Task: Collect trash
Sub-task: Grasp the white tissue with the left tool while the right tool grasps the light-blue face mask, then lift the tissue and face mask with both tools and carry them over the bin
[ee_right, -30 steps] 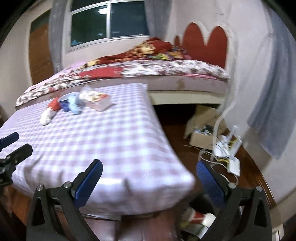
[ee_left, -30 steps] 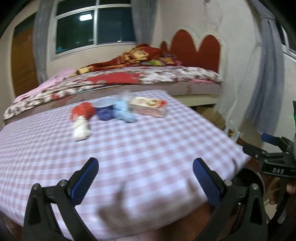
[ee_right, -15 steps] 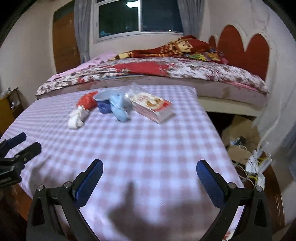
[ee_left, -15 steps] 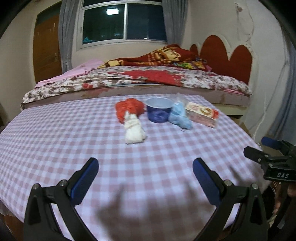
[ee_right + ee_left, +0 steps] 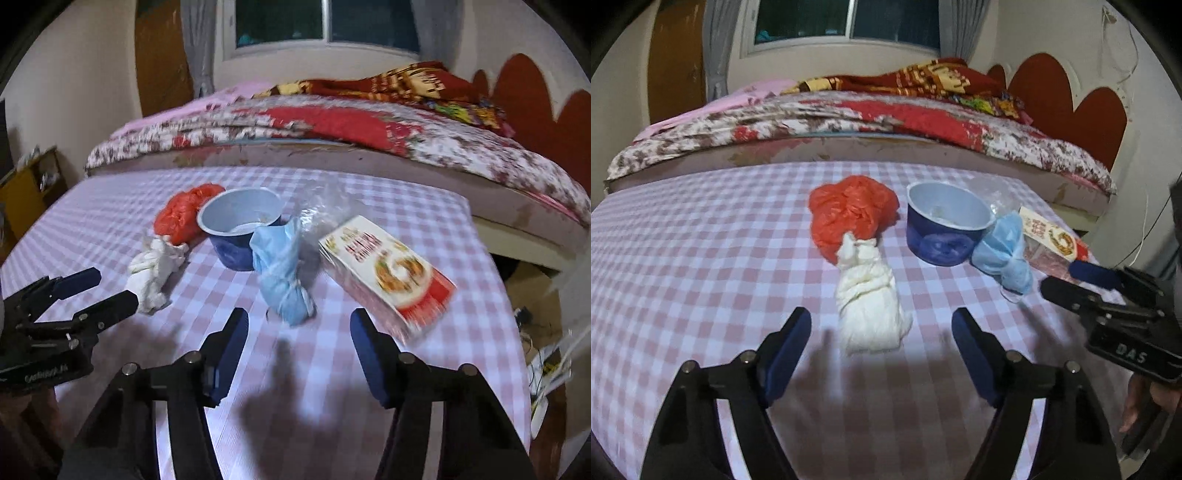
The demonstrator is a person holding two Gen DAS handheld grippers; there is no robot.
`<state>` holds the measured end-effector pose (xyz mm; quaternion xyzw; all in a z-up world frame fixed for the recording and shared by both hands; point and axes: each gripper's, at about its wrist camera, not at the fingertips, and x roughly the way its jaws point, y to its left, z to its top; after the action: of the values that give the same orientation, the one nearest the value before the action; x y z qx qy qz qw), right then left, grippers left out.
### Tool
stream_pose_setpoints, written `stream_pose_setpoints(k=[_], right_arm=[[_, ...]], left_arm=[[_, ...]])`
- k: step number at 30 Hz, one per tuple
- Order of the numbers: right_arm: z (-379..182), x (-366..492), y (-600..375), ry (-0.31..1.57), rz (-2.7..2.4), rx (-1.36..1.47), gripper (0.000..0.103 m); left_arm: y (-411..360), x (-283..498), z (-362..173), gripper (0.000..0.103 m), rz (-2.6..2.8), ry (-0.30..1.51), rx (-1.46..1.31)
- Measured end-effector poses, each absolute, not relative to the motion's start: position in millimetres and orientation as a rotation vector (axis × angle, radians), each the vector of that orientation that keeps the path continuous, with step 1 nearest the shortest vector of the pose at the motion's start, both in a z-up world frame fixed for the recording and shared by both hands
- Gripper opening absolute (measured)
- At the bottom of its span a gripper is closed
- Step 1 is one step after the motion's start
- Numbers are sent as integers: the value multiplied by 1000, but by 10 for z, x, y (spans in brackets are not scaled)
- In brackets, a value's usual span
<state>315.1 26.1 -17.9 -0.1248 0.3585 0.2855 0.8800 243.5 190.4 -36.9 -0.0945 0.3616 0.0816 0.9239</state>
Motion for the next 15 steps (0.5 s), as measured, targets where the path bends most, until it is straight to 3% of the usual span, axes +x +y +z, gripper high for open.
stream_pose_setpoints(k=[5,7,8,10,15], right_arm=[[-320,3337,459,793,631,-308,52],[-370,3367,500,805,634,-316,44],[-387,3370,507,812,641,-310,33],[-375,3342,501,807,650,-299,31],[-304,3191,396,782,654,-282,30]], left_arm=[[1944,2655,-468,70,170,827,-188],[1963,2691,-491,66,167,844,-186],[1965,2694,-503,62,159,853,-188],[1970,2688,-518,40,150,863,-195],[1955,2577,-446,36,125,813,-196]])
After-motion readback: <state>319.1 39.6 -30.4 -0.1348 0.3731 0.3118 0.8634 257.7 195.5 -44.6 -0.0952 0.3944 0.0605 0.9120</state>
